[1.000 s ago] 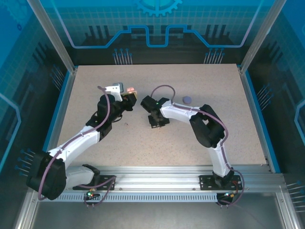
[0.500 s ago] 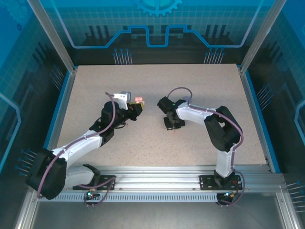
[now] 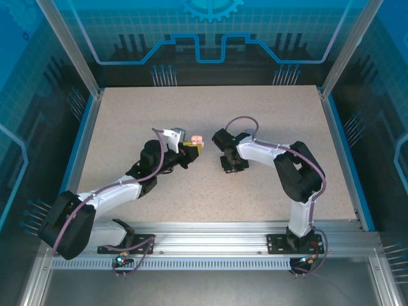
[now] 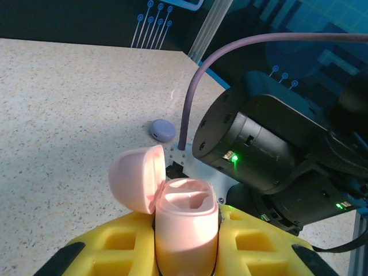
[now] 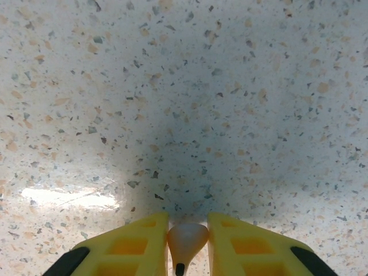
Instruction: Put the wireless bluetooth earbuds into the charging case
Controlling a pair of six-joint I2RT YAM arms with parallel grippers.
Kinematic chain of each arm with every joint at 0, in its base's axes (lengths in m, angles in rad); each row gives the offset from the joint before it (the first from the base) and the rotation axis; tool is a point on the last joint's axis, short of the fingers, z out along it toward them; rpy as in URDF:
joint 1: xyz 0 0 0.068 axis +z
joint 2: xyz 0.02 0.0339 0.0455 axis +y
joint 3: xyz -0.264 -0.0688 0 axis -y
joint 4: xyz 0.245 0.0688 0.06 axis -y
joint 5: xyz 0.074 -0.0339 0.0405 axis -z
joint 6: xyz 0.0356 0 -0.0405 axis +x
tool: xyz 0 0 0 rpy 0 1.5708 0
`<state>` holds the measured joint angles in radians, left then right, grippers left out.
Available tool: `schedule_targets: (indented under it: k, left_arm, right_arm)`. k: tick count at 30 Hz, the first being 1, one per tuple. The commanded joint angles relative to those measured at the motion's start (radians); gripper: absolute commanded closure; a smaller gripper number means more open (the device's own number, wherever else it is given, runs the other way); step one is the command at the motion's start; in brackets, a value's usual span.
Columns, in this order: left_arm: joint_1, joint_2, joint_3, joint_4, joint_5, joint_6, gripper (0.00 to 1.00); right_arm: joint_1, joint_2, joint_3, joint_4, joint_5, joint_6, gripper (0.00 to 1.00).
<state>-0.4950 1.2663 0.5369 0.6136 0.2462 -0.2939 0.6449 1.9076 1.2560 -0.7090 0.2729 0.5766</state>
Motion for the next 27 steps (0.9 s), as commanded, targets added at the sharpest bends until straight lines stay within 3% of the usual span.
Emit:
schedule_targets:
  k: [1, 14, 20, 27]
  left_arm:
    - [-0.012, 0.013, -0.023, 0.078, 0.052, 0.058, 1.00]
    - [-0.046, 0.065, -0.010, 0.123, 0.064, 0.091, 1.00]
    - [-0.050, 0.094, -0.015, 0.156, 0.053, 0.097, 1.00]
    - [-0.048, 0.150, -0.027, 0.233, 0.059, 0.128, 1.00]
  right_arm:
    - [-0.014, 0.004, -0.016, -0.025, -0.001, 0.019, 0.77]
    - [-0.031, -0.001, -0.009, -0.046, -0.036, 0.014, 0.77]
    - [-0.034, -0.020, -0.022, -0.026, -0.066, 0.006, 0.92]
    - [-0.047, -0.111, -0.059, 0.018, -0.080, 0.014, 0.95]
